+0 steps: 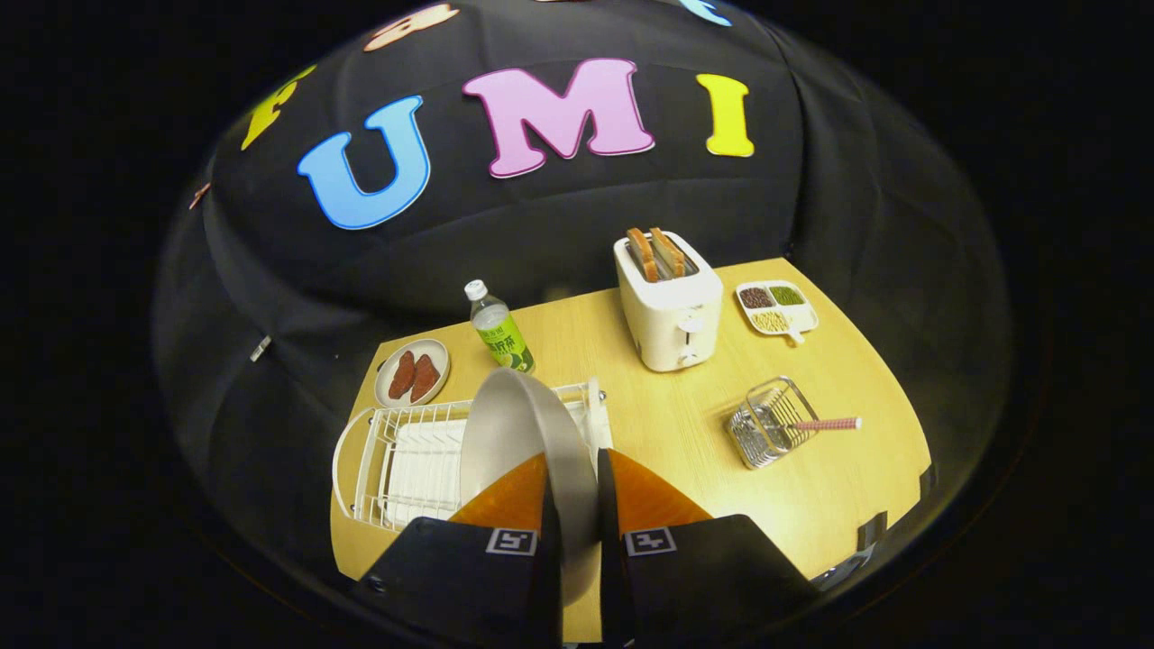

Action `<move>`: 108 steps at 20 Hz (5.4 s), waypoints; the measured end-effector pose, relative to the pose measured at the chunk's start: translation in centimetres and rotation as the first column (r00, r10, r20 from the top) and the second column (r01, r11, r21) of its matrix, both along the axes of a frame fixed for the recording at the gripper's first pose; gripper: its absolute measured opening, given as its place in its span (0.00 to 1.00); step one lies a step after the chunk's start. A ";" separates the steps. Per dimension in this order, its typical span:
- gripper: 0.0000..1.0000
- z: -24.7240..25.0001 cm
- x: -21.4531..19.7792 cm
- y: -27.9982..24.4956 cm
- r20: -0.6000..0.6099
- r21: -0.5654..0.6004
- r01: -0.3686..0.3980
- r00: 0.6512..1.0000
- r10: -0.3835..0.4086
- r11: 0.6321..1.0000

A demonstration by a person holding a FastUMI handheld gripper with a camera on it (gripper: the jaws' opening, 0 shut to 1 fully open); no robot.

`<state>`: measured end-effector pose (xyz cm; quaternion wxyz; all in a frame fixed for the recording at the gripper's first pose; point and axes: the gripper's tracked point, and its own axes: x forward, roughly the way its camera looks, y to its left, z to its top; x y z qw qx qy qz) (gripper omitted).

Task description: Take the plate from the dish rack, then take the spoon from the basket and place it into the plate.

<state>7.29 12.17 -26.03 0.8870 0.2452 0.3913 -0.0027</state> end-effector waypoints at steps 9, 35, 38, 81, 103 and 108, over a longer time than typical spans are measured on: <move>0.21 -5.5 -12.6 -6.3 -0.109 0.111 0.007 0.994 0.005 0.994; 0.22 -20.8 -16.5 -6.9 -0.302 0.225 0.152 0.950 -0.079 0.962; 0.23 -20.2 -15.9 -7.5 -0.290 0.243 0.183 0.951 -0.109 0.953; 0.14 -14.6 -1.0 -22.5 -0.068 0.316 0.292 0.956 -0.286 0.903; 0.14 -8.5 -17.4 -7.9 -0.115 0.470 0.154 0.987 -0.112 0.869; 0.14 -11.9 -19.2 -4.1 -0.188 0.421 0.092 0.982 -0.012 0.902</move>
